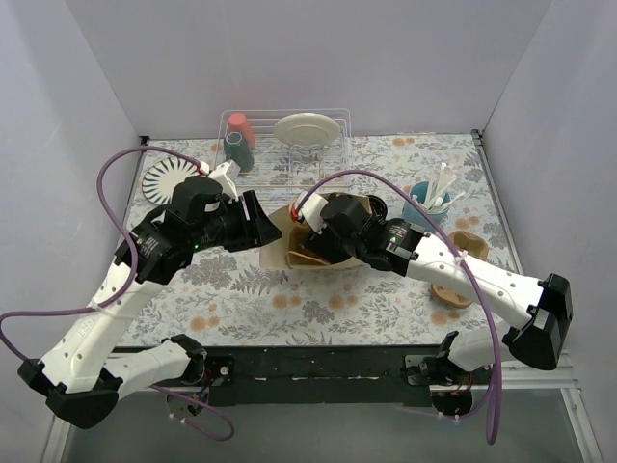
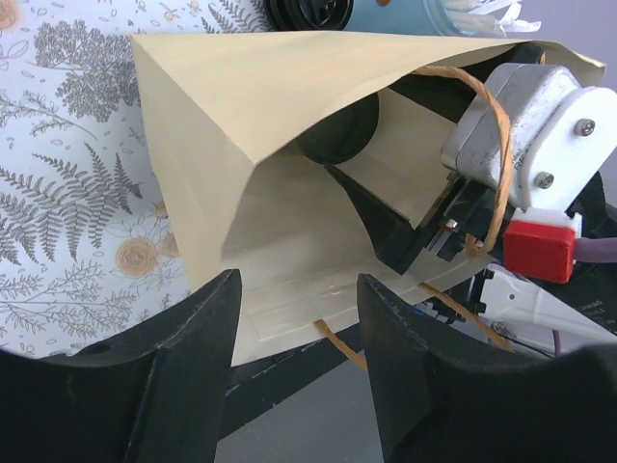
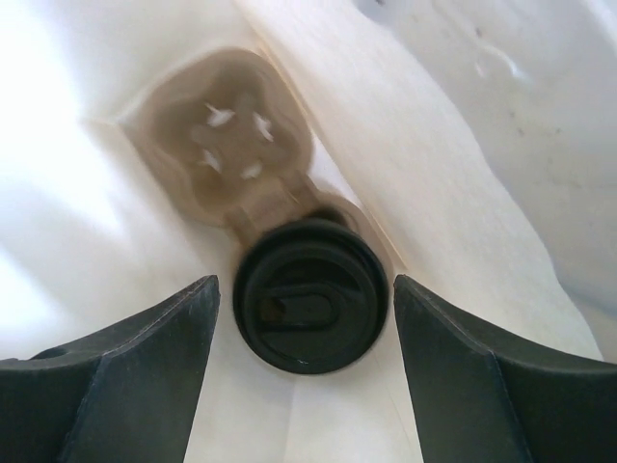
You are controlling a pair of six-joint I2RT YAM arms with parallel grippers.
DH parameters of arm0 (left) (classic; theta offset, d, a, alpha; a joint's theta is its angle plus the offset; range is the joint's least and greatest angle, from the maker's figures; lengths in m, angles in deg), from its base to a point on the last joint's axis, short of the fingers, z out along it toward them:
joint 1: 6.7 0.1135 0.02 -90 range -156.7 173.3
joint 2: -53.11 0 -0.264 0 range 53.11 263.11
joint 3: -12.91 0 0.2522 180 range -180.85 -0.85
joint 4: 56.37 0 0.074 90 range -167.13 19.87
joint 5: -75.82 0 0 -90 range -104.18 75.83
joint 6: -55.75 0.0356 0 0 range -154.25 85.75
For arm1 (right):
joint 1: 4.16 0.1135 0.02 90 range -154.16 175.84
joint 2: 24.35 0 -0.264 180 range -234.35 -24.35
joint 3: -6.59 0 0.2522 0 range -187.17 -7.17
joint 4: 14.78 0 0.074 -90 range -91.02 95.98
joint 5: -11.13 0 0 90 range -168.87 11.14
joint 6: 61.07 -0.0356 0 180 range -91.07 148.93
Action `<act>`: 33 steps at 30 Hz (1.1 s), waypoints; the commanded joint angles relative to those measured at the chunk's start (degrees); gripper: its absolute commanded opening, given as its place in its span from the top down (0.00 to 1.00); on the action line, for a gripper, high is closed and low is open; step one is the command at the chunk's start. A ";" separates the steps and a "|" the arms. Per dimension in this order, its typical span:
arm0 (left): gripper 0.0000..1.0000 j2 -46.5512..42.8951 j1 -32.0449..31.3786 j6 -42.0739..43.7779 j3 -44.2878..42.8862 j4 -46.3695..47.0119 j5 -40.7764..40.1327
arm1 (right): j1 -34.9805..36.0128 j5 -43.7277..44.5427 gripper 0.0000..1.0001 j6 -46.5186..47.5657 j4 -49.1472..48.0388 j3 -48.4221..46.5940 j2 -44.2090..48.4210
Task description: Pack the takeout coffee
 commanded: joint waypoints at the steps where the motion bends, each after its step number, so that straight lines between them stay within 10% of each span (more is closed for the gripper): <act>1: 0.49 0.71 0.04 1.79 -3.23 1.68 -1.30 | -0.51 0.79 0.20 -2.60 -0.45 -3.62 0.74; 33: 0.55 -1.57 0.13 12.60 5.38 3.70 -9.38 | -0.51 -3.96 0.24 -7.53 -2.57 0.07 1.18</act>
